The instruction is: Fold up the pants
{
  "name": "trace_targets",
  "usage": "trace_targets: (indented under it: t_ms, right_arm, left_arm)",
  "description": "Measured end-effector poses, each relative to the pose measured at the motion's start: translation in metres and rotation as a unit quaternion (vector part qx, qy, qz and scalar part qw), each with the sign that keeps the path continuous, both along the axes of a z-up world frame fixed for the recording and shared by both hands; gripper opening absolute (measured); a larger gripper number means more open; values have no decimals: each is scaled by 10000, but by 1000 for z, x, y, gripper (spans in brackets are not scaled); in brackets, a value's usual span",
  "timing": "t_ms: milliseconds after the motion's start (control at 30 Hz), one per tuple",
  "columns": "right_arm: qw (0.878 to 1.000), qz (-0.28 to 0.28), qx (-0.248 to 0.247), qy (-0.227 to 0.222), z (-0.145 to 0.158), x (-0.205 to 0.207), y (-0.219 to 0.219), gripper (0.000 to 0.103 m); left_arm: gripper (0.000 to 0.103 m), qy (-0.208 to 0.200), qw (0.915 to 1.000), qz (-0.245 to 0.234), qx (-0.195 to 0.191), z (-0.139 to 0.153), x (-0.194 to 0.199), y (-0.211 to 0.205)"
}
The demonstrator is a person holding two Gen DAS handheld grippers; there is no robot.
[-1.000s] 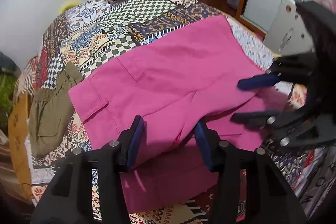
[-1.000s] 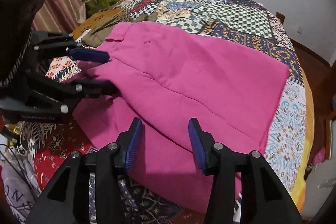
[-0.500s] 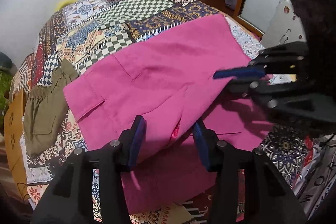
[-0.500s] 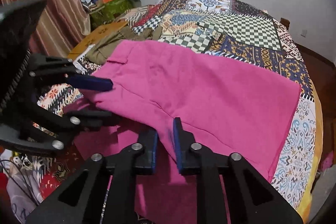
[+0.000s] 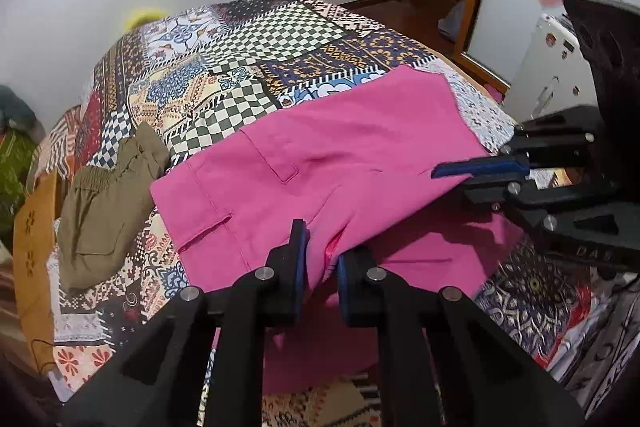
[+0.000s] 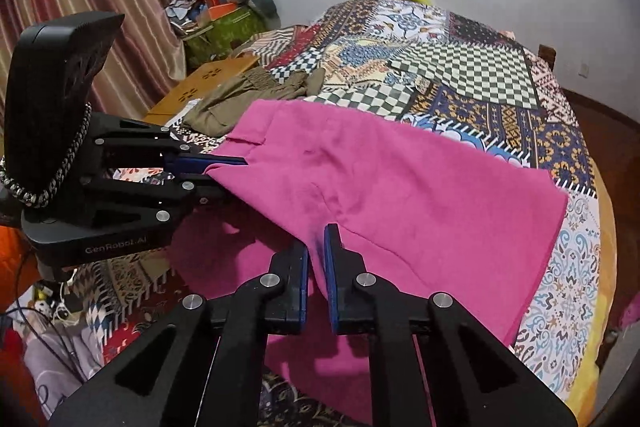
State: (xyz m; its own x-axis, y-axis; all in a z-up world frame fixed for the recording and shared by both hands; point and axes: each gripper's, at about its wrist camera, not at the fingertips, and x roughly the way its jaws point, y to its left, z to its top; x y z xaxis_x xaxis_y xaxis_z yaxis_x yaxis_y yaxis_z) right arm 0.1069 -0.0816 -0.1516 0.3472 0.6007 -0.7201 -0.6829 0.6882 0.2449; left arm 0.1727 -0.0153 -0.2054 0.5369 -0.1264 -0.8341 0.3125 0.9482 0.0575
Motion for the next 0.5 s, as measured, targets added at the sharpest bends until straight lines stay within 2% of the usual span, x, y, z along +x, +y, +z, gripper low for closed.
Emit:
trace_targets:
  t_ms: [500]
  right_arm:
    - [9995, 140, -232, 157, -11, -30, -3, 7]
  left_arm:
    - [13, 207, 9996, -171, 9, -11, -35, -12]
